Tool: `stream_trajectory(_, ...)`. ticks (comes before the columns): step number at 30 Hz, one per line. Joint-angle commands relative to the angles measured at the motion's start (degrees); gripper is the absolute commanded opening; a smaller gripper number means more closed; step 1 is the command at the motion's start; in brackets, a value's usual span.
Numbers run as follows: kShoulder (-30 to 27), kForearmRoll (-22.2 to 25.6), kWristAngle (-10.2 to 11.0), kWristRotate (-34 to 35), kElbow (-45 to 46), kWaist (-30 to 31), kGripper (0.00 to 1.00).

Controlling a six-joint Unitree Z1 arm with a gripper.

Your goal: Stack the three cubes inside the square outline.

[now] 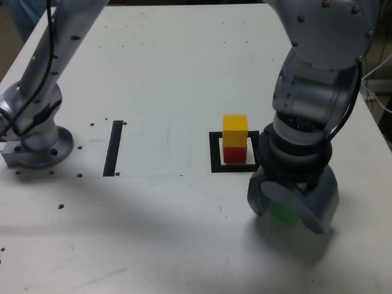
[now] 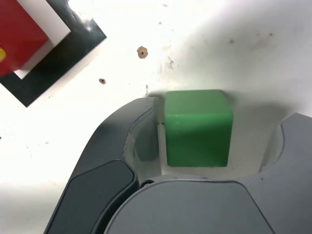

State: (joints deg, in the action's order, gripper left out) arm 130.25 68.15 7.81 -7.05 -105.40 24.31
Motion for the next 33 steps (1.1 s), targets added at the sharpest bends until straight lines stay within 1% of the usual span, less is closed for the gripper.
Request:
stream_trajectory(1, -0.39, 0.56, 0.36, -0.12, -0.08, -0.13, 0.73)
stream_trajectory(5, -1.06, 1.31, 0.81, 0.54, -0.09, -0.14, 0.62)
stream_trajectory(9, -1.40, 1.92, 1.32, 1.72, 0.08, -0.14, 0.48)
stream_trajectory(12, -1.43, 1.89, 1.62, 2.18, 0.09, -0.14, 0.40)
stream_trajectory(14, -1.40, 1.72, 1.79, 2.45, 0.05, -0.14, 0.36)
stream_trajectory(22, -1.50, 0.63, 1.60, 2.79, 0.35, -0.14, 0.28)
stream_trajectory(26, -1.84, 0.27, 1.33, 2.79, 0.42, -0.14, 0.22)
stream_trajectory(29, -2.44, 0.65, 1.08, 3.03, 0.37, -0.14, 0.20)
stream_trajectory(33, -4.29, 2.00, 1.00, 3.87, 0.40, -0.14, 0.19)
